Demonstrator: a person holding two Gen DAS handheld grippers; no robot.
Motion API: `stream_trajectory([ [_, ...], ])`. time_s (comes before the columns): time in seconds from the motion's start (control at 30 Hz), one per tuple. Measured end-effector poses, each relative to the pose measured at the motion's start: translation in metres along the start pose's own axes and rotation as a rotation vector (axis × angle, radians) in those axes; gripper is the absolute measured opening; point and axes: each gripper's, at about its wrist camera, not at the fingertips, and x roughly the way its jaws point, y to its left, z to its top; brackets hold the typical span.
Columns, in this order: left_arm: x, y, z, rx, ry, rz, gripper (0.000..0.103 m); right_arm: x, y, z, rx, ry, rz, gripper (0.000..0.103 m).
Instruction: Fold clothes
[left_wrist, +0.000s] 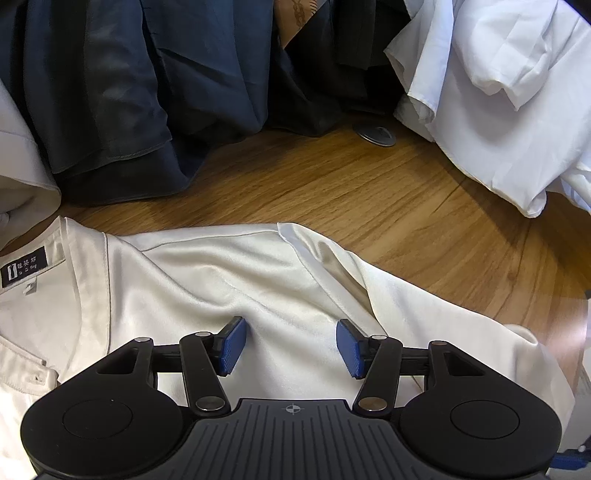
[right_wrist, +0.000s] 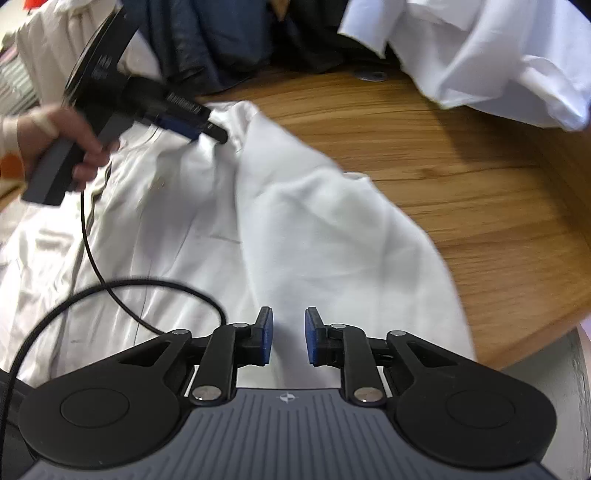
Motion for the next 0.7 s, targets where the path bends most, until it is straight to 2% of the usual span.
stream_trajectory([
  [0.1,0.000,0.001,0.000,0.005,0.001,-0.005,0.057,0.011,0.010,-0.003,-0.039,-0.005,-0.009,0.027],
  [0.13,0.000,0.001,0.000,0.006,0.001,-0.006,0.057,0.014,0.011,-0.004,-0.051,-0.006,-0.013,0.024],
  [0.17,0.000,0.001,0.000,0.007,0.000,-0.006,0.057,0.016,0.013,-0.004,-0.069,-0.005,-0.028,0.011],
  [0.27,0.001,0.001,0.000,0.012,-0.001,-0.009,0.057,0.009,0.013,-0.002,-0.093,-0.019,-0.043,0.002],
  [0.43,0.001,0.005,0.000,-0.008,-0.002,-0.025,0.057,-0.026,-0.002,0.012,-0.088,-0.057,-0.060,0.002],
  [0.53,0.001,0.006,0.001,-0.037,-0.002,-0.028,0.057,-0.041,-0.019,0.029,-0.132,-0.061,-0.104,0.001],
  [0.7,0.001,-0.001,0.000,-0.002,0.000,-0.003,0.057,-0.041,-0.064,0.065,-0.188,-0.060,-0.197,0.001],
])
